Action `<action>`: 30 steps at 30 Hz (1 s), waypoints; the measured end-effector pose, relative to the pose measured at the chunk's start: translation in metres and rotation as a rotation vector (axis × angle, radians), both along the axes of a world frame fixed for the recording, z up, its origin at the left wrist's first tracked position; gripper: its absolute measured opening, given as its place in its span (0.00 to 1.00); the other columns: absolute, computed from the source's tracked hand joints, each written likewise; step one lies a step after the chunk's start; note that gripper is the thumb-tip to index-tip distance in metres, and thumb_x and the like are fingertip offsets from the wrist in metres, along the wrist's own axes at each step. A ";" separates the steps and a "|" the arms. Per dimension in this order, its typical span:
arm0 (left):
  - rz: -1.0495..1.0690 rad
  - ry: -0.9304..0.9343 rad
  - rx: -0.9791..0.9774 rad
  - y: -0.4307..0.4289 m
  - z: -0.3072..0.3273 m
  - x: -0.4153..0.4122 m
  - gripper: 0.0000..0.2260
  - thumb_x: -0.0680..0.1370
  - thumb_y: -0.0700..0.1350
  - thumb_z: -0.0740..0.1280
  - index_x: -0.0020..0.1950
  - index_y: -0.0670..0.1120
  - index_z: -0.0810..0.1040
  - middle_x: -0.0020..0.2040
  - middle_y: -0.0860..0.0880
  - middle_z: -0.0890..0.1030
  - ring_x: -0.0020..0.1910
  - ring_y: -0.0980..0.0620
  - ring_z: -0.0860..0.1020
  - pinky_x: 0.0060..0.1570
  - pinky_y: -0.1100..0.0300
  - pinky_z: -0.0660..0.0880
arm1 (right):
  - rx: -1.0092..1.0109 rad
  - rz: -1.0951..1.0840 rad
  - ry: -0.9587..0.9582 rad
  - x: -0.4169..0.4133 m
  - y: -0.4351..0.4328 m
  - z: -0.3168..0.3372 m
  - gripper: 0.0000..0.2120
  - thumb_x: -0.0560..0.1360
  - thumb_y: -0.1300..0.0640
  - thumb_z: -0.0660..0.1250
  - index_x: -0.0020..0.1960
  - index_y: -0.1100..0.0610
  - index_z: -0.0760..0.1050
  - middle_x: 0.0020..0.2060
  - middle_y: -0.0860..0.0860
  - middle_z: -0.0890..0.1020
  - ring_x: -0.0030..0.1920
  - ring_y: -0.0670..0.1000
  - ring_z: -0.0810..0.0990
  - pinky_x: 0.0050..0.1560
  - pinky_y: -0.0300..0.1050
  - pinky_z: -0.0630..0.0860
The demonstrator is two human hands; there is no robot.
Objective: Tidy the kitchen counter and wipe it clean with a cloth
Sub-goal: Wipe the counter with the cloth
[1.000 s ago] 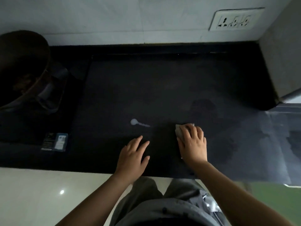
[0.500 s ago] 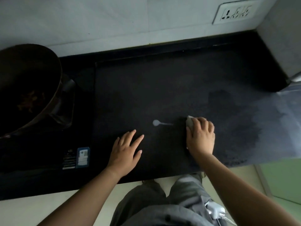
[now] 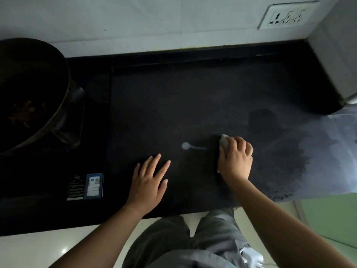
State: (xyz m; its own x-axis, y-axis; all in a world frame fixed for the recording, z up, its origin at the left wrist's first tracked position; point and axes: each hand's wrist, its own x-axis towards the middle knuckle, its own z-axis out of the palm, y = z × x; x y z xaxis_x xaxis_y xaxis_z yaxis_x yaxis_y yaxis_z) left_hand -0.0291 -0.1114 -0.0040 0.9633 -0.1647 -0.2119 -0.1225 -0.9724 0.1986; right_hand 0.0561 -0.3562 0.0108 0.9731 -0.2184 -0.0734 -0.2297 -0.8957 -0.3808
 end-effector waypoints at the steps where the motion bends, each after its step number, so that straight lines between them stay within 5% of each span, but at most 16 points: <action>1: 0.001 -0.005 0.001 -0.001 -0.001 0.000 0.24 0.77 0.54 0.52 0.73 0.55 0.59 0.74 0.45 0.62 0.72 0.43 0.60 0.67 0.40 0.58 | 0.005 -0.032 0.013 0.005 0.008 0.000 0.18 0.77 0.50 0.59 0.66 0.54 0.67 0.66 0.55 0.68 0.67 0.59 0.60 0.59 0.59 0.66; 9: 0.017 -0.002 -0.026 -0.001 -0.003 -0.001 0.24 0.77 0.54 0.52 0.73 0.55 0.59 0.74 0.46 0.61 0.73 0.44 0.59 0.68 0.41 0.57 | -0.009 0.384 0.008 -0.034 0.011 -0.001 0.22 0.76 0.44 0.54 0.67 0.50 0.67 0.65 0.52 0.71 0.66 0.57 0.64 0.59 0.56 0.70; 14: -0.004 -0.012 -0.005 0.001 -0.002 0.000 0.23 0.77 0.54 0.52 0.73 0.55 0.59 0.74 0.46 0.62 0.72 0.45 0.59 0.68 0.41 0.59 | 0.019 0.238 -0.033 -0.006 0.000 -0.003 0.19 0.76 0.49 0.63 0.65 0.52 0.69 0.64 0.54 0.71 0.65 0.60 0.63 0.61 0.56 0.67; 18: -0.003 -0.013 0.006 0.002 -0.002 0.000 0.23 0.78 0.55 0.51 0.73 0.55 0.58 0.74 0.46 0.61 0.72 0.44 0.60 0.68 0.41 0.59 | 0.002 0.069 0.003 0.039 0.032 -0.003 0.20 0.77 0.49 0.60 0.66 0.54 0.66 0.66 0.55 0.68 0.67 0.60 0.60 0.60 0.58 0.67; 25: 0.003 -0.018 -0.013 0.000 -0.002 0.000 0.23 0.78 0.54 0.52 0.73 0.55 0.58 0.74 0.46 0.62 0.72 0.45 0.60 0.68 0.42 0.59 | -0.054 0.515 0.037 0.016 0.061 0.000 0.21 0.76 0.47 0.59 0.67 0.52 0.65 0.65 0.54 0.68 0.67 0.59 0.63 0.59 0.56 0.70; 30: 0.024 0.002 -0.078 0.001 0.000 0.000 0.23 0.77 0.55 0.52 0.73 0.55 0.60 0.75 0.47 0.61 0.73 0.45 0.59 0.68 0.42 0.57 | -0.037 0.542 -0.024 -0.017 0.026 -0.002 0.21 0.75 0.45 0.58 0.65 0.52 0.70 0.62 0.53 0.74 0.63 0.58 0.68 0.56 0.54 0.73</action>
